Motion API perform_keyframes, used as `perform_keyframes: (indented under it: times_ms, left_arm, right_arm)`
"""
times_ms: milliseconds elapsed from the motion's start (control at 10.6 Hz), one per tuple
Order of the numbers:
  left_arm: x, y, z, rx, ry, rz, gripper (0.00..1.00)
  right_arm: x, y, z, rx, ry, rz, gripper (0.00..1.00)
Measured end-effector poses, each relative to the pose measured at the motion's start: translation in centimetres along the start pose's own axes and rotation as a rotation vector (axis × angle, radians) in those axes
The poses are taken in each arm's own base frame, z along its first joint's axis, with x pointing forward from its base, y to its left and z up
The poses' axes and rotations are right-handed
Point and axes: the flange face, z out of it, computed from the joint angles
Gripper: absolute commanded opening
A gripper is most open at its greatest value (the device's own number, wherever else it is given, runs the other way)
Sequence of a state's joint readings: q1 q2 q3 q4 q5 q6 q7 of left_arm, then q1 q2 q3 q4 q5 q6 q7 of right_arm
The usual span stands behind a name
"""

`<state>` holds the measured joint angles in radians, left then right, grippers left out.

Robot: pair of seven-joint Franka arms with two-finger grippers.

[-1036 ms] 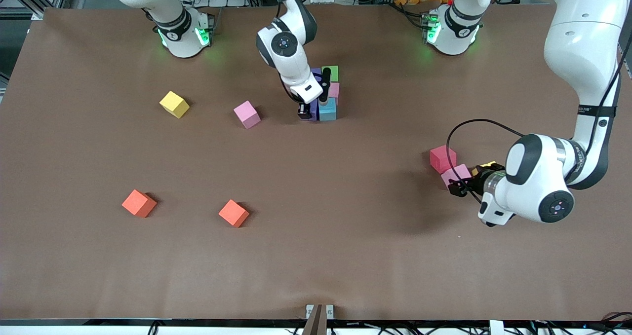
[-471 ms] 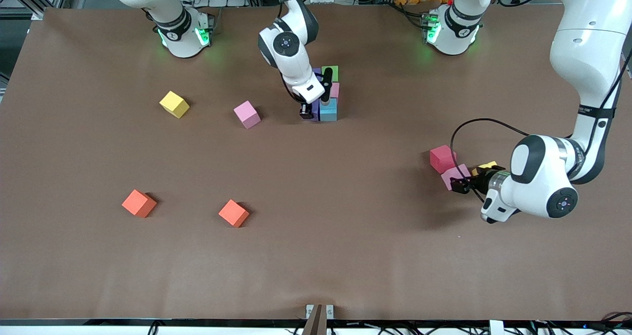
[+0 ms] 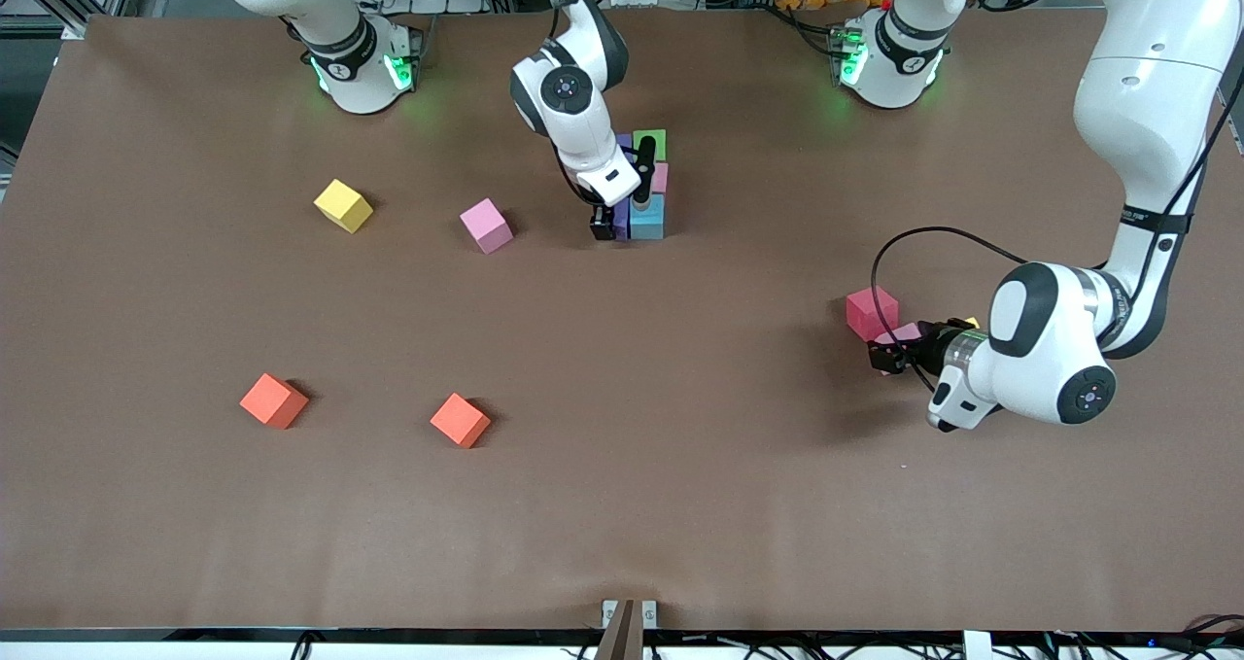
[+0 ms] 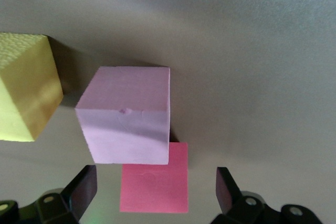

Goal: Form number 2 with 11 blocks

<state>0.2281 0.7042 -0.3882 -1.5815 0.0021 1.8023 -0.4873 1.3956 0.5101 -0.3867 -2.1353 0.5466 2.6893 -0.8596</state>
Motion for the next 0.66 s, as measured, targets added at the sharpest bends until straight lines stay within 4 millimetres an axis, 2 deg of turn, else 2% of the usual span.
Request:
perform_keyframes:
  times_ms: [282,659]
  left_arm:
    - [0.0,-0.3,0.9,-0.013,-0.014,0.028,1.0]
    - [0.0,-1.1,1.9,-0.013,-0.038,0.03,1.0]
  right_arm:
    - [0.4,0.7,-1.0,0.015,0.006,0.014,1.0]
    - [0.1,2.8,-5.2,0.099,0.017,0.055,1.0]
